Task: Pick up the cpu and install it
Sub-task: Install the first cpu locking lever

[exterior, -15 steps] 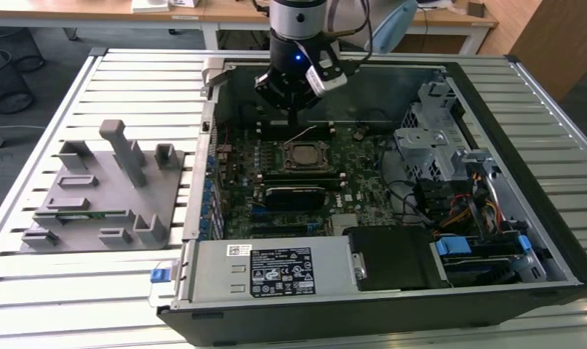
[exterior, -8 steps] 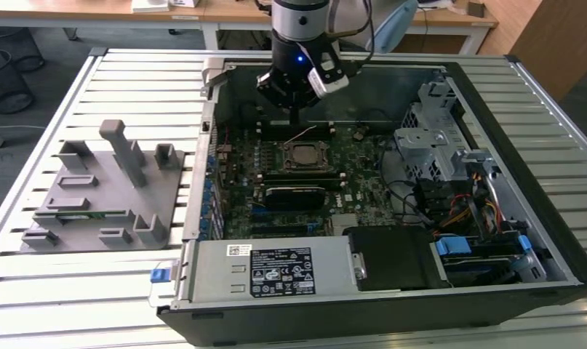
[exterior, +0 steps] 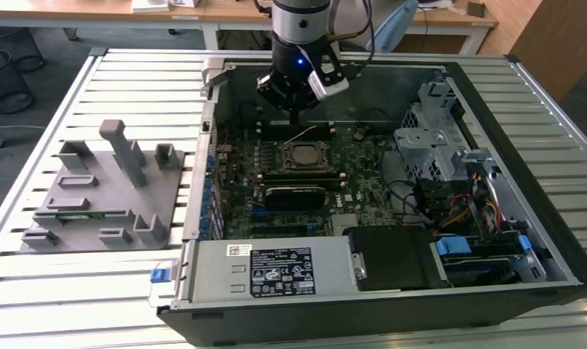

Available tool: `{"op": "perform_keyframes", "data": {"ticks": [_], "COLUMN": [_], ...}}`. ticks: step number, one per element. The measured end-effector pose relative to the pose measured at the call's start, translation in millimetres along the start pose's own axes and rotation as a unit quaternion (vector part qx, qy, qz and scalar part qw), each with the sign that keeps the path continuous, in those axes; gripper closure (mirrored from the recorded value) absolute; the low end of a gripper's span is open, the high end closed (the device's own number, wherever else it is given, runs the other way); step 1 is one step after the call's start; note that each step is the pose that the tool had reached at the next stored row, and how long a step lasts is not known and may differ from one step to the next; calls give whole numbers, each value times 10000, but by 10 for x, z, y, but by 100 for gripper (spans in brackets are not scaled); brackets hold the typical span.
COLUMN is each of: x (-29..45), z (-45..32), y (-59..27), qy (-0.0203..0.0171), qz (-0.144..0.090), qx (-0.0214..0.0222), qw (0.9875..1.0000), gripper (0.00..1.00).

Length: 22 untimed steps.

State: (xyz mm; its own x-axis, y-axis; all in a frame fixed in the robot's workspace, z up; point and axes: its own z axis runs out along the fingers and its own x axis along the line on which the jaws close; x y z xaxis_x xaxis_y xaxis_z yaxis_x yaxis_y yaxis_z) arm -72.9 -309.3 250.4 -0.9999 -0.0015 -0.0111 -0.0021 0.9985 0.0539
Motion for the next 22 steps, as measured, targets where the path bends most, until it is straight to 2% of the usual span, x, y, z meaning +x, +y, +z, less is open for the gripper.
{"op": "perform_keyframes", "data": {"ticks": [16,22], "x": [-2,-29], "z": [40,65], "y": [-2,-4], "qy": [-1,1], "qz": [0,0], "qx": [-1,-3], "qw": [10000,10000], "gripper": [89,89]}}
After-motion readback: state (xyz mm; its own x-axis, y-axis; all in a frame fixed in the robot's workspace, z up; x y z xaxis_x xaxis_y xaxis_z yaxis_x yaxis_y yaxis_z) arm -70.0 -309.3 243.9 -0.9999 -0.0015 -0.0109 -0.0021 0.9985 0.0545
